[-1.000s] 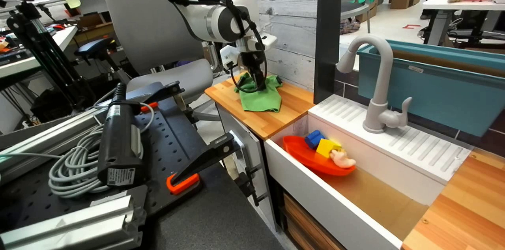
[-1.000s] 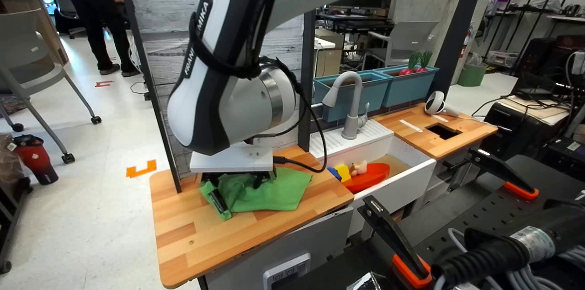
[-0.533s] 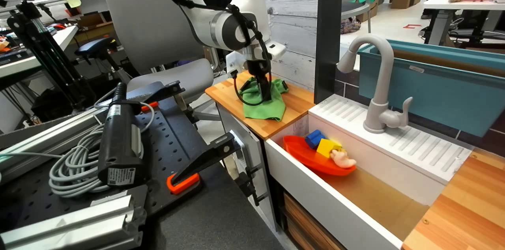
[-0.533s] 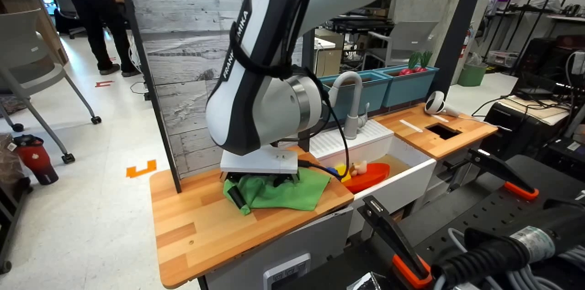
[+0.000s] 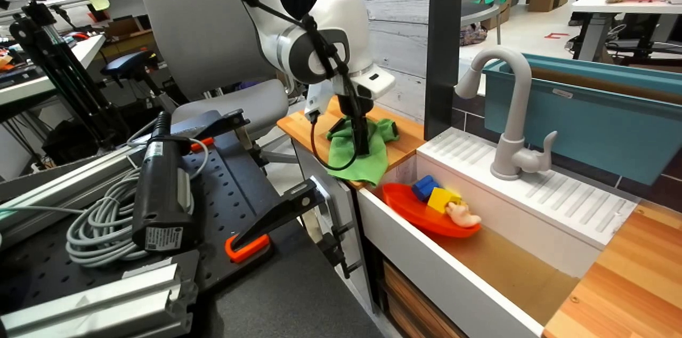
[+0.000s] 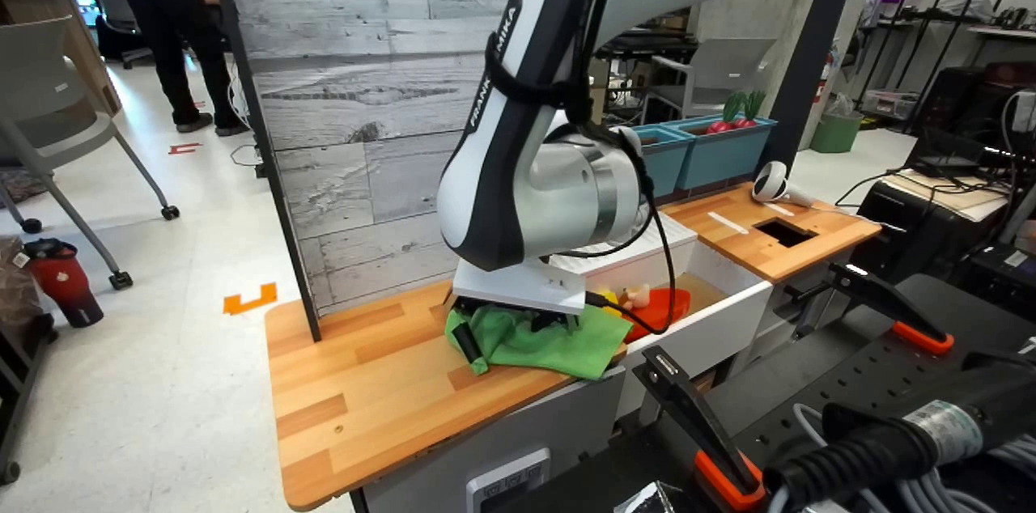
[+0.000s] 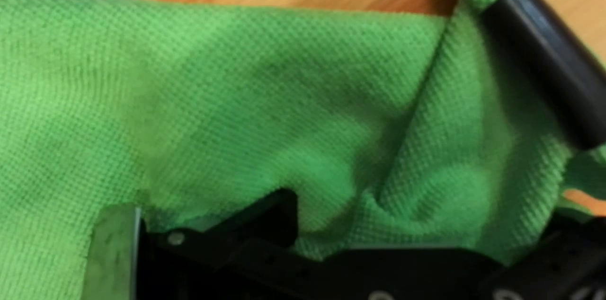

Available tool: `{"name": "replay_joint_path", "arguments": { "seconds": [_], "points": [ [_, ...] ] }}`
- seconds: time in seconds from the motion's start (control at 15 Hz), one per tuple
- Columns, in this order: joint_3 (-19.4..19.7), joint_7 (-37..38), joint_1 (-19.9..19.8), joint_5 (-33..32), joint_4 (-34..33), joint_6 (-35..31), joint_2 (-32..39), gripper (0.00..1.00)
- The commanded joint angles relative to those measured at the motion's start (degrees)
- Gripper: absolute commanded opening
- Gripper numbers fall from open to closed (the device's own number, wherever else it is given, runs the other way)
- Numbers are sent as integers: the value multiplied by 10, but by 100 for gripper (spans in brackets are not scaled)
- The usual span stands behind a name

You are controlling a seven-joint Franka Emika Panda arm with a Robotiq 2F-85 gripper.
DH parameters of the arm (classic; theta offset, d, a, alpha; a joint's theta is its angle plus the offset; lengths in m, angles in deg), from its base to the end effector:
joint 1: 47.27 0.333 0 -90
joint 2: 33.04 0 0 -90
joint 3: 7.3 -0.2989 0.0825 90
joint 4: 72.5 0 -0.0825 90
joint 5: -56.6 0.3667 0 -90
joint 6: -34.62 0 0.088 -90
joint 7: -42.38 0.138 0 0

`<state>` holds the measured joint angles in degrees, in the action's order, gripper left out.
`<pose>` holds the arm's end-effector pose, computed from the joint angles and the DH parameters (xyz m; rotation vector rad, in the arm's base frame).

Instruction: Move the green towel to the right

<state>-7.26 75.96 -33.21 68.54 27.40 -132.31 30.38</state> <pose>0.5692 0.1305 -0.0671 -2.9553 0.8219 -0.0554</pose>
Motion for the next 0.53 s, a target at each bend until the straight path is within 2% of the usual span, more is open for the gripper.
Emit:
{"name": "replay_joint_path", "arguments": {
  "seconds": [0.0, 0.2, 0.47],
  "points": [
    [-26, -42, -41, 35, 72, -55, -10, 100],
    [-35, -61, -56, 50, 101, -81, -22, 100],
    [-34, -67, -54, 57, 125, -94, -36, 100]
  ]
}}
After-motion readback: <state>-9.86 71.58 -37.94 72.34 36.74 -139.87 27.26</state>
